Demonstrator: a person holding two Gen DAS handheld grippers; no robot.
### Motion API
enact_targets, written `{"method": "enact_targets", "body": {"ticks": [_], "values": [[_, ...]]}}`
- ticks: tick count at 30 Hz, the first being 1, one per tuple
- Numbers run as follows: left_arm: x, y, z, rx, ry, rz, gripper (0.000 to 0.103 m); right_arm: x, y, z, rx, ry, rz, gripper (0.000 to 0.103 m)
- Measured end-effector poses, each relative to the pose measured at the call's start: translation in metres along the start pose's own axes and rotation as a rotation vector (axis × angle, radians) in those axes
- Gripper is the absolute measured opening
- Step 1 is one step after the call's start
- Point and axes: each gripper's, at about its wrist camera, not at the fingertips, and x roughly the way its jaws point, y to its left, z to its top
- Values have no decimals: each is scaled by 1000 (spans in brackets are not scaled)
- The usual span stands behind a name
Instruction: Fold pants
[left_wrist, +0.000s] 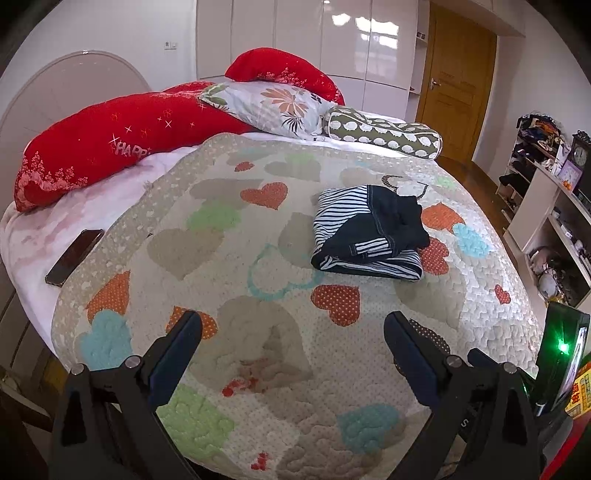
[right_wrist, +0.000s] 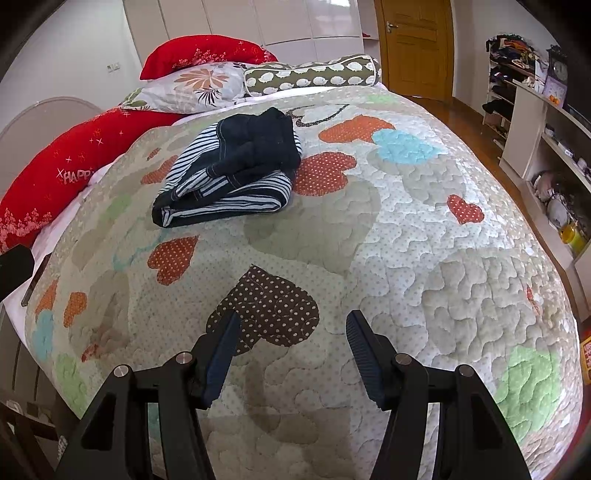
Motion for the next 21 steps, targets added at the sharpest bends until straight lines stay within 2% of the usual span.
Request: {"method": "enact_targets", "body": {"ticks": [5, 11, 14, 18, 21], "values": [[-4, -2, -3, 0, -41, -17, 98, 2, 2, -2, -7, 1, -3, 64], [-32, 2, -3, -45, -214, 1, 99, -1, 1, -2, -9, -13, -10, 65], [-44, 5, 1, -49, -294, -16, 103, -3, 2, -1, -9, -17, -8, 65], [-52, 7, 4, -21, -351, -52, 103, -6, 7, -2, -33, -32, -1, 65], [-50, 11, 4, -37, -346, -91, 103, -8, 14, -2, -64, -43, -5, 65]]}}
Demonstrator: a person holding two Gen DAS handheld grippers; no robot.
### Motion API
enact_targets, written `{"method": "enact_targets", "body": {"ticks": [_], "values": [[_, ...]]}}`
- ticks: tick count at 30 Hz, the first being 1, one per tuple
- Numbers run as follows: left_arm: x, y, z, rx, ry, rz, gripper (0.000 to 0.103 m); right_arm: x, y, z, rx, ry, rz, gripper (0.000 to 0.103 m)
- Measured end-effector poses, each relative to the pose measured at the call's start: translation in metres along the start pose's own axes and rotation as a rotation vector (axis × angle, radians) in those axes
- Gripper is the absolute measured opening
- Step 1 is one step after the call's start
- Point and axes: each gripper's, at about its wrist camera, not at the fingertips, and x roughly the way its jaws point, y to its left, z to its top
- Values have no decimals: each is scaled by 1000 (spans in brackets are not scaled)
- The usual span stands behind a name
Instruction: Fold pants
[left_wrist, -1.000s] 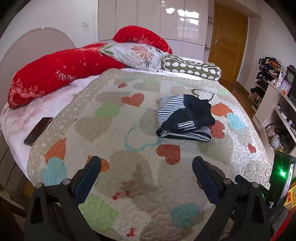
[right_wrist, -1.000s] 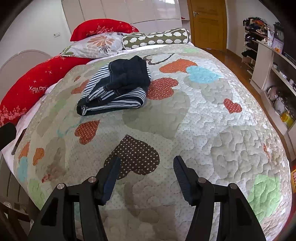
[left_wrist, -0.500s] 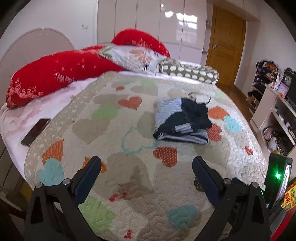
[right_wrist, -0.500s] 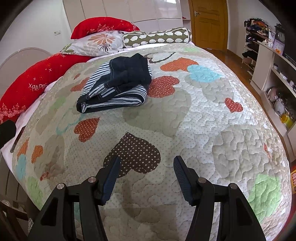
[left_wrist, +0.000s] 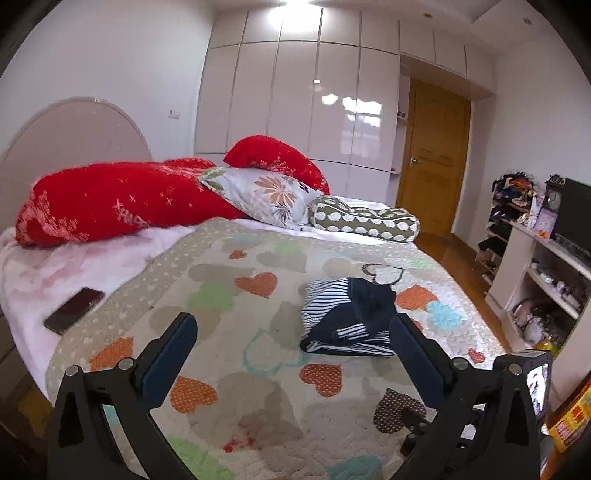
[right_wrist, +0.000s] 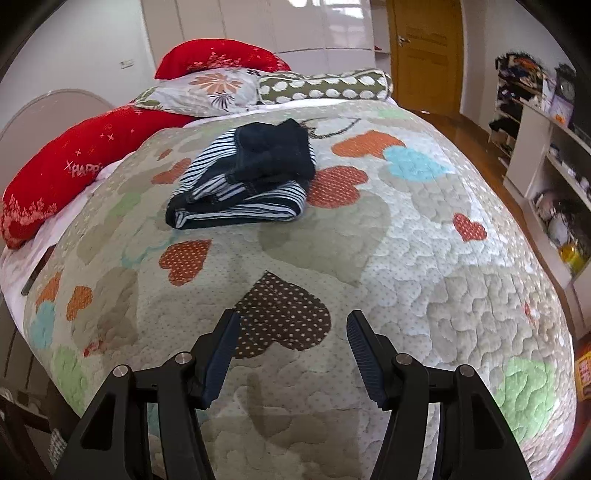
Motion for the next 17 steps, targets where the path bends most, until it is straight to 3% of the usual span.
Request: {"method": "enact_targets", "body": {"ticks": [6, 10, 17], "values": [[7, 9, -3, -38, 60, -69, 103, 3, 1, -1, -7, 5, -6, 65], [23, 10, -9, -42, 152, -98, 103, 3, 2, -1, -12, 7, -6, 65], [41, 9, -26, -10, 261, -62, 103, 4, 7, -3, -39, 15, -5, 66]]}}
